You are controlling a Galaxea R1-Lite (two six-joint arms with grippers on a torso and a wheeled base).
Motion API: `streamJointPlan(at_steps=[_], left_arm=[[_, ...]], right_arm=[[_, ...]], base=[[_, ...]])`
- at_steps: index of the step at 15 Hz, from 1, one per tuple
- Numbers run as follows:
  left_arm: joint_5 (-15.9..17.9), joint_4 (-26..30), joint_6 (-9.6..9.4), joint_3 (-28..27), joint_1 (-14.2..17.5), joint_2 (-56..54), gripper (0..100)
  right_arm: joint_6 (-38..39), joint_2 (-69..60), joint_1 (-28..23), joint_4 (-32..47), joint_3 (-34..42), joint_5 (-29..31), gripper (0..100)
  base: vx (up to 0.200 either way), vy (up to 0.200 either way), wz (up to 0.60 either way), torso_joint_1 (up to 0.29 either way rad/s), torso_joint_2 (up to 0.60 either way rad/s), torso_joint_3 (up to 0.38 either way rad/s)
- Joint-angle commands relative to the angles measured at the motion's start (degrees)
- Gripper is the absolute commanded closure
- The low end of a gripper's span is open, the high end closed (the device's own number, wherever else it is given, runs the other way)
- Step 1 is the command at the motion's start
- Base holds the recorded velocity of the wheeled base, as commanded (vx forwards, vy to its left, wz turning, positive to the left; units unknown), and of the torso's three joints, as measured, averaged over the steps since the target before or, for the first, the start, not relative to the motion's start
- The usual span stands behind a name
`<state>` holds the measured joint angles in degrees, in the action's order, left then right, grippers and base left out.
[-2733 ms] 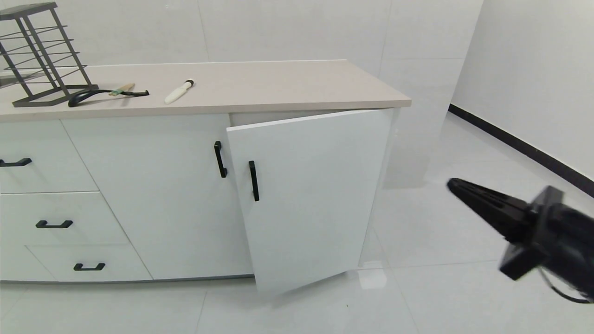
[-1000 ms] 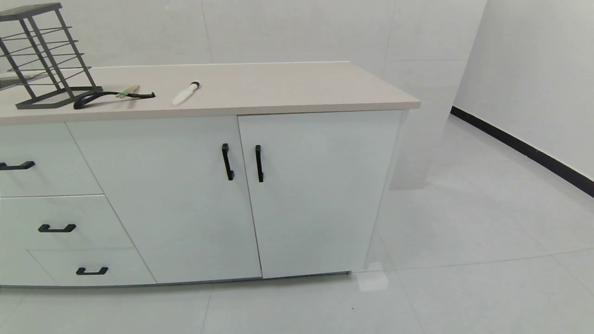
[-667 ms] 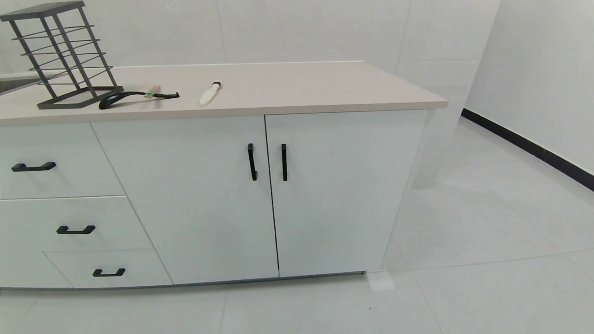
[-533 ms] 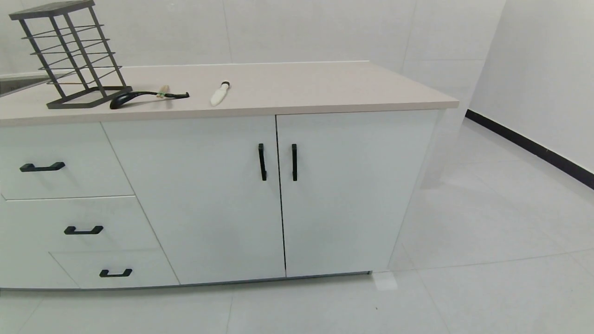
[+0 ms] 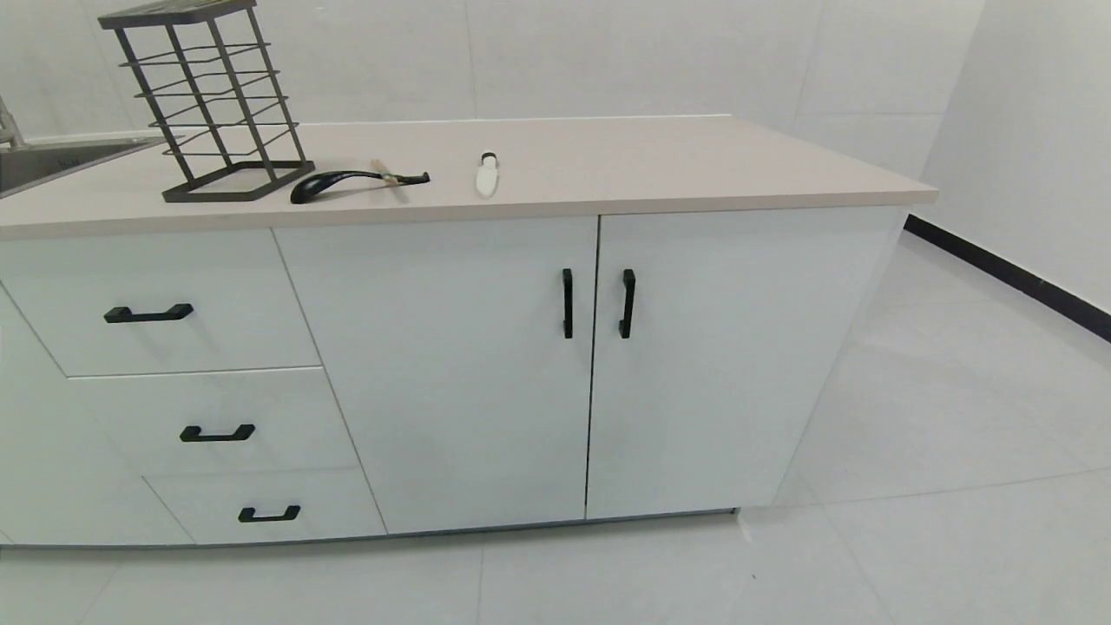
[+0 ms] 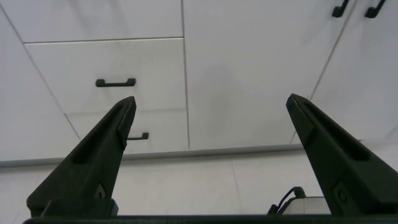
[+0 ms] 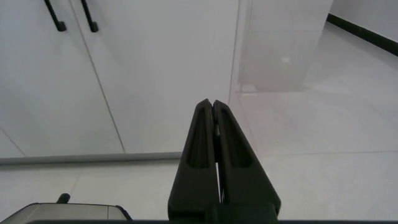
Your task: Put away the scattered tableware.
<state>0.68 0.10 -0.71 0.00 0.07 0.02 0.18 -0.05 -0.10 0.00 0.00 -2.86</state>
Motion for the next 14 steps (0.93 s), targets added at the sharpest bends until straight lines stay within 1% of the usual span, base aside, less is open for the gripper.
streamJointPlan(at_steps=[1, 5, 10, 14], left_arm=[[0.0, 0.0, 0.0, 0.0, 0.0, 0.0, 0], [0.0, 0.0, 0.0, 0.0, 0.0, 0.0, 0], [0.0, 0.0, 0.0, 0.0, 0.0, 0.0, 0], [0.0, 0.0, 0.0, 0.0, 0.0, 0.0, 0]], right_arm=[[0.0, 0.0, 0.0, 0.0, 0.0, 0.0, 100], [0.0, 0.0, 0.0, 0.0, 0.0, 0.0, 100], [0.0, 0.0, 0.0, 0.0, 0.0, 0.0, 100], [0.0, 0.0, 0.0, 0.0, 0.0, 0.0, 100]], base=[[0.0, 0.2, 0.0, 0.002, 0.01, 0.002], [0.0, 0.2, 0.0, 0.002, 0.0, 0.001], [0.0, 0.0, 0.0, 0.0, 0.0, 0.0], [0.0, 0.0, 0.6, 0.006, 0.0, 0.005]])
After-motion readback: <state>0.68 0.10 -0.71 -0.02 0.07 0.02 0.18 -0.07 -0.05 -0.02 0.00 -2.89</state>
